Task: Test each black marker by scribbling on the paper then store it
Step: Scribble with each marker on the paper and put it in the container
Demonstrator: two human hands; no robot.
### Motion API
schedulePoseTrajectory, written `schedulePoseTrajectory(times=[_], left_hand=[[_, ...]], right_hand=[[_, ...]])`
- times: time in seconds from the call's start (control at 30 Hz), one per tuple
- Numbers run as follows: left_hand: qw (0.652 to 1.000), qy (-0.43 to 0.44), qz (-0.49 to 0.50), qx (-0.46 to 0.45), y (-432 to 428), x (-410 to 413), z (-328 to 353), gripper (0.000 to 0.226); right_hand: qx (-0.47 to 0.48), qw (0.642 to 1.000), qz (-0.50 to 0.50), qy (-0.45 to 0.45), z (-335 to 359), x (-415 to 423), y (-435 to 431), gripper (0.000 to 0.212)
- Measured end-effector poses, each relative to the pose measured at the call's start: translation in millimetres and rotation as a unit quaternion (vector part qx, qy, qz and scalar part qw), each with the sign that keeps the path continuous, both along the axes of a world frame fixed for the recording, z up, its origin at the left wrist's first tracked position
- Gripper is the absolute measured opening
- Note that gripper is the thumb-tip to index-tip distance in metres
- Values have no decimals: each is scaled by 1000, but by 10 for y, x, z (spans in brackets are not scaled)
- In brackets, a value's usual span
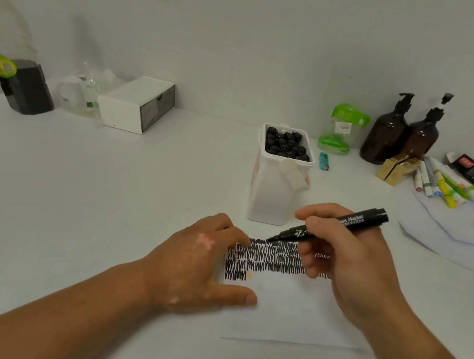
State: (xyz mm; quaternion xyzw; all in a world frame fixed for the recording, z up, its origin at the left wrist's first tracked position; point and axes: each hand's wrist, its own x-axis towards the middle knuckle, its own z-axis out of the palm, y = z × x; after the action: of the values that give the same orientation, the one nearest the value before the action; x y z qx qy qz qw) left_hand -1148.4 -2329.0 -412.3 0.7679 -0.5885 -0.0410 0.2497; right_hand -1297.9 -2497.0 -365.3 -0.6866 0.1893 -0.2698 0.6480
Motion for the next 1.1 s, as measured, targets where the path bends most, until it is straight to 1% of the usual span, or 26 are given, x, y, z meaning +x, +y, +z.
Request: schedulePoseTrajectory(times=[0.07,0.13,0.27,0.37,0.47,0.57,0.7,0.8,0.9,1.0,1.1], left_hand=[[1000,-6,-8,13,2,5,-12,84],[1000,-16,-14,19,-7,-2,-20,85],[999,-30,-18,39,-6,-3,-25,83],[998,-37,-15,44,-9,2,-33,81],[998,-37,-13,47,-13,6,-41,81],[998,-33,-12,45,-14,5,-42,81],[998,-34,-9,47,-16,-1,-41,80],[998,-37,-9,54,-13,-1,-41,81],[998,-33,-10,56,-15,2,-33,81],[998,-33,-11,56,-17,0,-25,80],[998,-34,-10,56,-12,0,-28,81]], right_hand=[[-18,998,40,45,30,-6,-14,18],[-33,994,61,82,-8,-2,9,16],[-64,990,33,121,-209,7,110,12],[-93,986,12,137,-346,11,164,11],[-134,980,10,144,-402,12,171,17],[-136,980,9,143,-408,13,164,19],[-155,977,10,146,-424,7,156,5],[-184,969,20,165,-423,3,149,8],[-185,967,25,173,-412,4,151,10],[-161,973,6,165,-416,4,156,8],[-177,969,9,175,-420,5,143,8]])
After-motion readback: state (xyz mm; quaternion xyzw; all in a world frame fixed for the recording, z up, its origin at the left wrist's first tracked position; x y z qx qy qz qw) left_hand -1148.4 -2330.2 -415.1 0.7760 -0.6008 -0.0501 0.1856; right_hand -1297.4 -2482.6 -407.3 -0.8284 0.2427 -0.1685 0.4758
